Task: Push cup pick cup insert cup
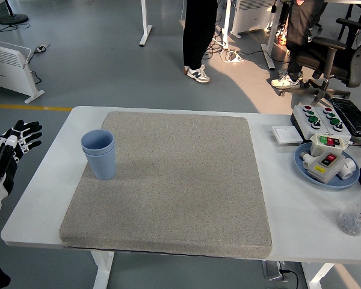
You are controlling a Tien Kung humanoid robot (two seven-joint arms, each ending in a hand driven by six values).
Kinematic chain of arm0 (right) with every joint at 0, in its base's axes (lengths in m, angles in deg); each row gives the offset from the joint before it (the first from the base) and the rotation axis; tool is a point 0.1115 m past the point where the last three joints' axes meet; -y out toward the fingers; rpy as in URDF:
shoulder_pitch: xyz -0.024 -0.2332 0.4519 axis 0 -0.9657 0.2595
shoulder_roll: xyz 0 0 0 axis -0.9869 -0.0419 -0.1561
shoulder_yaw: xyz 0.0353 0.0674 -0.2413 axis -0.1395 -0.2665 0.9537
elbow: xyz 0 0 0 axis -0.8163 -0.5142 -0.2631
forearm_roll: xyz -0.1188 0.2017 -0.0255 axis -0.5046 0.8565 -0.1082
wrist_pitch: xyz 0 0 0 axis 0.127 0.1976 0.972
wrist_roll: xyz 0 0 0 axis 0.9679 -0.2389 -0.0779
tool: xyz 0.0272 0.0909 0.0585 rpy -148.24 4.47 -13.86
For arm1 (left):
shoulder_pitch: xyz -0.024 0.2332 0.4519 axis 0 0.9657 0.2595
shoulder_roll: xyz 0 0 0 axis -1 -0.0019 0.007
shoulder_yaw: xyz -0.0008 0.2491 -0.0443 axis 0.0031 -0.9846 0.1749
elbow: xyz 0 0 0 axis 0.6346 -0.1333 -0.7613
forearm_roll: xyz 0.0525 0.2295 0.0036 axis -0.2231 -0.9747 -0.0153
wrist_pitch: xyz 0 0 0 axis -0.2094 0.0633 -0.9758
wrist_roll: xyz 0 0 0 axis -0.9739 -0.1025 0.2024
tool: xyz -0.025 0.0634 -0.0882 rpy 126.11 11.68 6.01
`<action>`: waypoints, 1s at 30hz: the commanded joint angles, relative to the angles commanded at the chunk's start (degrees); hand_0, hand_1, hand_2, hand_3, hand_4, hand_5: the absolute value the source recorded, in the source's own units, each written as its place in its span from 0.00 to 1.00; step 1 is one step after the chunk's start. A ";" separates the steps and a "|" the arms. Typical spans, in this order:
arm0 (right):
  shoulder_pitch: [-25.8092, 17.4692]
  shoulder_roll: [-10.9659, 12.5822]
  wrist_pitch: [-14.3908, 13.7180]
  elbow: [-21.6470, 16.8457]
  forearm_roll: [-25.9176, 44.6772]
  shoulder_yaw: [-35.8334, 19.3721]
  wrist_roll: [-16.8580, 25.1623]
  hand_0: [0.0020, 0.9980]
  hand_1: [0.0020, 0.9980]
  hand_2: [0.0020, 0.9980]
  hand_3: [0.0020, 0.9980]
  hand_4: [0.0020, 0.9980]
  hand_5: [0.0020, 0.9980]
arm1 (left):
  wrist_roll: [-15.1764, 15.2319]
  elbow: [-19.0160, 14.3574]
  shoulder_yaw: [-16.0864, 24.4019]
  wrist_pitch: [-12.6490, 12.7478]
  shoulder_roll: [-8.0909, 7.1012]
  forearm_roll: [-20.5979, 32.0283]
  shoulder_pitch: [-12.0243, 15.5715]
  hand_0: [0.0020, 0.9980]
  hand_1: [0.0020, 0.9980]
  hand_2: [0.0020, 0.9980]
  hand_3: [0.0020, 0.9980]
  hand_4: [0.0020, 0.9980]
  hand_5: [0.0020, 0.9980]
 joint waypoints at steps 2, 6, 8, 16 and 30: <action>-0.01 0.04 0.01 0.00 -0.34 -0.32 0.03 0.53 0.55 0.59 0.64 0.20 0.81 | 1.59 -0.66 0.43 0.89 0.60 4.84 3.89 0.89 0.90 0.91 0.84 0.73 1.00; -0.17 0.06 -0.10 0.00 -0.83 -0.72 -0.08 0.53 0.55 0.59 0.63 0.20 0.82 | 5.53 -1.59 0.48 3.24 2.50 10.90 7.88 0.89 0.90 0.91 0.84 0.73 1.00; -0.27 0.08 -0.08 0.00 -1.06 -0.73 -0.14 0.53 0.55 0.59 0.63 0.20 0.82 | 6.44 -1.74 0.37 3.75 3.07 11.55 8.26 0.89 0.90 0.91 0.84 0.73 1.00; -0.74 0.40 0.03 0.00 -1.56 -0.62 -0.16 0.53 0.55 0.59 0.63 0.20 0.82 | 6.74 -2.27 0.05 3.73 2.99 11.49 7.99 0.89 0.89 0.90 0.84 0.73 1.00; -0.98 0.74 -0.06 0.00 -1.76 -0.35 -0.05 0.53 0.55 0.59 0.62 0.17 0.80 | 6.38 -1.64 -1.72 3.70 2.96 11.91 6.47 0.88 0.88 0.90 0.83 0.71 1.00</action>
